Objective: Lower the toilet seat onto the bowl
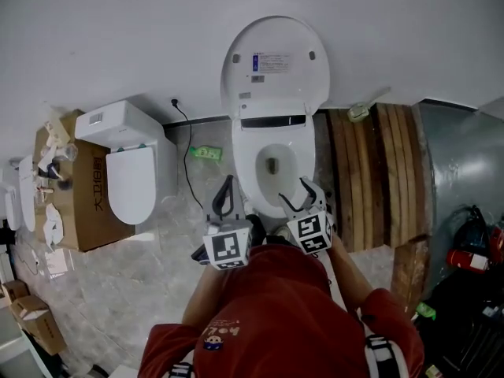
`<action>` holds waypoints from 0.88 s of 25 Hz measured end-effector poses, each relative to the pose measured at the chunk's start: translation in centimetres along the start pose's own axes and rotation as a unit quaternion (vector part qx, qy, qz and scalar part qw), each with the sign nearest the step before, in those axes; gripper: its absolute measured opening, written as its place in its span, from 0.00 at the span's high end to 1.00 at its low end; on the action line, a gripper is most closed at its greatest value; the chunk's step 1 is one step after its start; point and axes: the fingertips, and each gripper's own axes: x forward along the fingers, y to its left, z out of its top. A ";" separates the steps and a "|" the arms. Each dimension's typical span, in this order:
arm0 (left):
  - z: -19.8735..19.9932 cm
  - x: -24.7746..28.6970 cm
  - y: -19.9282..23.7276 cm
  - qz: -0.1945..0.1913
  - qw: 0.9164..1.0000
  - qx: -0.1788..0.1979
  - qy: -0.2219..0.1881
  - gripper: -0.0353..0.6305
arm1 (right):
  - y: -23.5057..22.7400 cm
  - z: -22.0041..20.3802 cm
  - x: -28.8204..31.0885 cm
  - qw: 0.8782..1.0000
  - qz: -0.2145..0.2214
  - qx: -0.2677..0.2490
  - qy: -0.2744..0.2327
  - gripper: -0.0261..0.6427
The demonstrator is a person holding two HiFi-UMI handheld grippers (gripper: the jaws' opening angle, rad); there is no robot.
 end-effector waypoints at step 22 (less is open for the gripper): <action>12.9 3.0 2.6 -0.014 0.992 0.019 -0.126 0.93 | -8.6 20.7 -9.1 0.953 -0.126 0.021 -0.276 0.57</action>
